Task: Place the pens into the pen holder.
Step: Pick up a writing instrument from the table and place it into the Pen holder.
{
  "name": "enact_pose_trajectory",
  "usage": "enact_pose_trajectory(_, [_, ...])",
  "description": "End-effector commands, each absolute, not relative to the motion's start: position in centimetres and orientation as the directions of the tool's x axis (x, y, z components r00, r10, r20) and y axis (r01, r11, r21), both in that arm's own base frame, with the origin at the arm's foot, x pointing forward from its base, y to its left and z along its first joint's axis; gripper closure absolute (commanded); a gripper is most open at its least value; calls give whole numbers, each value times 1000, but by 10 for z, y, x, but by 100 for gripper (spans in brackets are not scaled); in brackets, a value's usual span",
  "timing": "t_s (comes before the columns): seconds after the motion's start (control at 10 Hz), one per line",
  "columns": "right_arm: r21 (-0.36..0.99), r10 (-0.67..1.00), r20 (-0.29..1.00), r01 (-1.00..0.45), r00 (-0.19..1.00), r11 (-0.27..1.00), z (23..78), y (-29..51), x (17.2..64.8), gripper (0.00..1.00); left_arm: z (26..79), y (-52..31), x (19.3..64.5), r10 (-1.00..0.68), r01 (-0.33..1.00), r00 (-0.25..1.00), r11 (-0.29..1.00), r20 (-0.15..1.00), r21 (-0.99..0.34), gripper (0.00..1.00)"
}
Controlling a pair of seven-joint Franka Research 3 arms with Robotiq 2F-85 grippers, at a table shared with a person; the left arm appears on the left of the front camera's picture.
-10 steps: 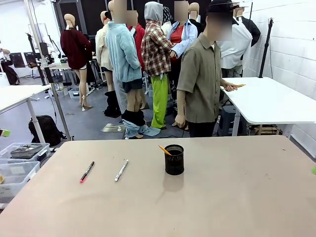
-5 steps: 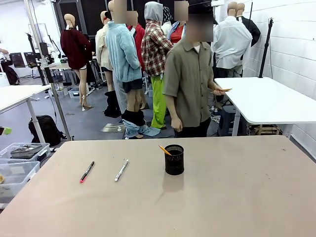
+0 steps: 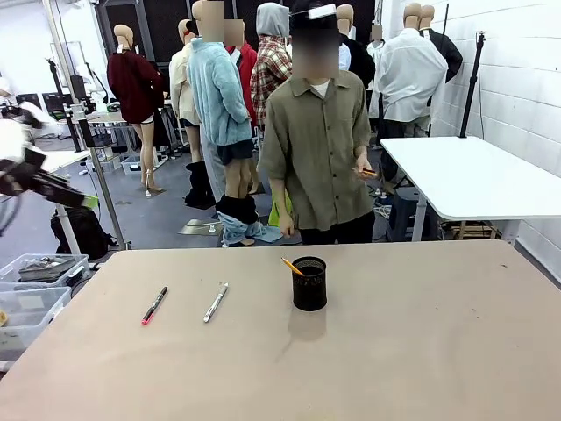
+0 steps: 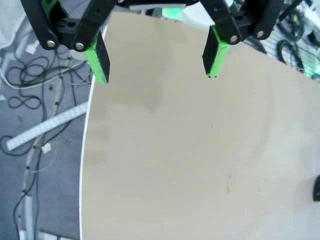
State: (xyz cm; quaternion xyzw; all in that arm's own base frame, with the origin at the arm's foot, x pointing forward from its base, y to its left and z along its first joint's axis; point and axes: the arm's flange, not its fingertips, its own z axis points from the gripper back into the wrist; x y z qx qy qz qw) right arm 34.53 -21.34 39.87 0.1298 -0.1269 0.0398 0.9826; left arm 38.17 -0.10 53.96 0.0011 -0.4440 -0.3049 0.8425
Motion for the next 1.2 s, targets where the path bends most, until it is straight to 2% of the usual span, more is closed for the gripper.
enact_pose_trajectory(0.0, [240,45,240,-105,970,965,398,-211,346,7,519,-29,398,-567,504,489,804,662,316,0])
enact_pose_trajectory(0.1, [240,45,240,-105,970,965,398,-211,346,7,540,-1,382,-515,513,420,814,748,273,0])
enact_pose_trajectory(0.2, [240,45,240,-105,970,965,398,-211,346,7,540,-1,382,-515,513,420,814,748,273,0])
enact_pose_trajectory(0.4, [240,45,240,-105,970,965,398,-211,346,7,510,-34,391,-514,517,521,825,682,227,0])
enact_pose_trajectory(0.7, [240,45,240,-105,970,965,398,-211,346,7,456,-63,450,-503,505,697,850,512,148,0])
enact_pose_trajectory(0.9, [240,45,240,-105,970,965,398,-211,346,7,434,-64,462,-494,510,737,854,462,101,0])
enact_pose_trajectory(1.0, [240,45,240,-105,970,965,398,-211,346,7,434,-61,438,-524,530,679,834,514,150,0])
enact_pose_trajectory(1.1, [240,45,240,-105,970,965,398,-211,346,7,434,-61,438,-524,530,679,834,514,150,0])
